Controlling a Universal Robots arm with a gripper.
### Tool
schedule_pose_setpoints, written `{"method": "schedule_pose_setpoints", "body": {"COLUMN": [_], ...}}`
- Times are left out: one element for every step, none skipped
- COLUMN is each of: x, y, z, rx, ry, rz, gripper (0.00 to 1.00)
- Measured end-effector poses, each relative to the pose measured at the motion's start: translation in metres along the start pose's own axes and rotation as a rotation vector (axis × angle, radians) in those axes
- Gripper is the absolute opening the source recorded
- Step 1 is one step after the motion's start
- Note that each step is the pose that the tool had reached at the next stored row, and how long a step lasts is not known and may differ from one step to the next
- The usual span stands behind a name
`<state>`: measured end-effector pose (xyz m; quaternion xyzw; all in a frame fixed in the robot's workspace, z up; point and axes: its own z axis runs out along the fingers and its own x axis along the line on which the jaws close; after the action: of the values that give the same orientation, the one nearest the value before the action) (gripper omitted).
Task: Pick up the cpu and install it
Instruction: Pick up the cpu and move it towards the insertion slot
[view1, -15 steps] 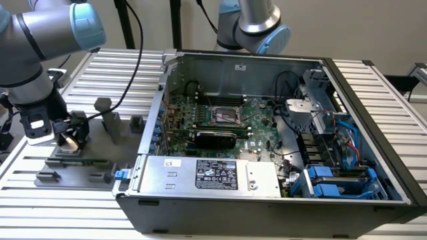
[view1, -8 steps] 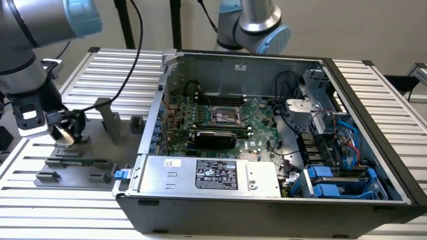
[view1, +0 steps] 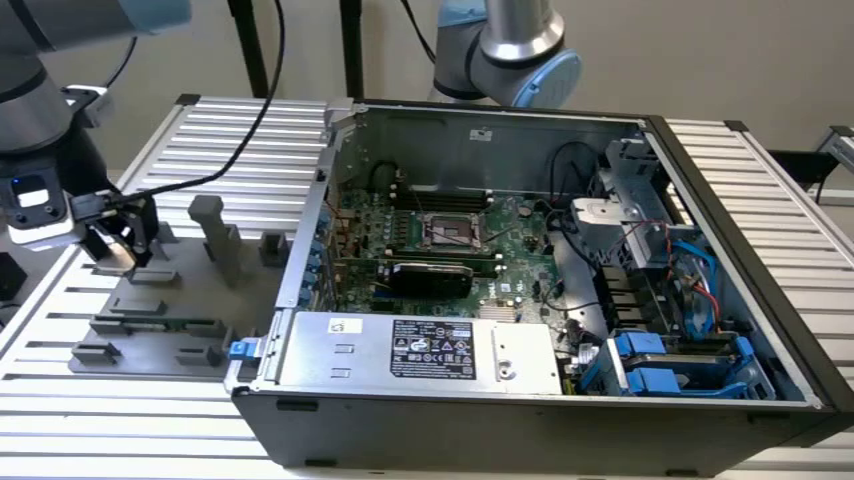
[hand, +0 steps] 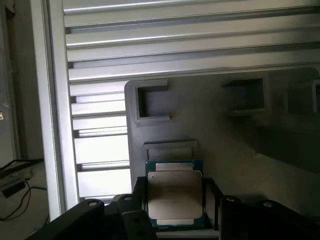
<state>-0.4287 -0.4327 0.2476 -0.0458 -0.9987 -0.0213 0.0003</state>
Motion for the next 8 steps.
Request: {"method": "schedule_pose_setpoints", "body": {"x": [0.000, 0.000, 0.000, 0.000, 0.000, 0.000, 0.000, -0.001], "y": [0.0002, 0.0004, 0.0006, 0.0008, 0.0010, 0.0012, 0.0014, 0.0016], "z": [-0.0049, -0.0094, -0.0139, -0.0183, -0.0229, -0.0274, -0.0319, -0.0366], "rx": [0.0000, 0.0000, 0.0001, 0.0001, 0.0000, 0.0000, 0.0001, 0.0000], "ry": [0.0001, 0.0001, 0.0001, 0.0001, 0.0000, 0.0001, 0.0001, 0.0000], "rz": [0.000, 0.000, 0.000, 0.000, 0.000, 0.000, 0.000, 0.000], "gripper": [0.55, 0.55, 0.55, 0.55, 0.55, 0.55, 0.55, 0.55]}}
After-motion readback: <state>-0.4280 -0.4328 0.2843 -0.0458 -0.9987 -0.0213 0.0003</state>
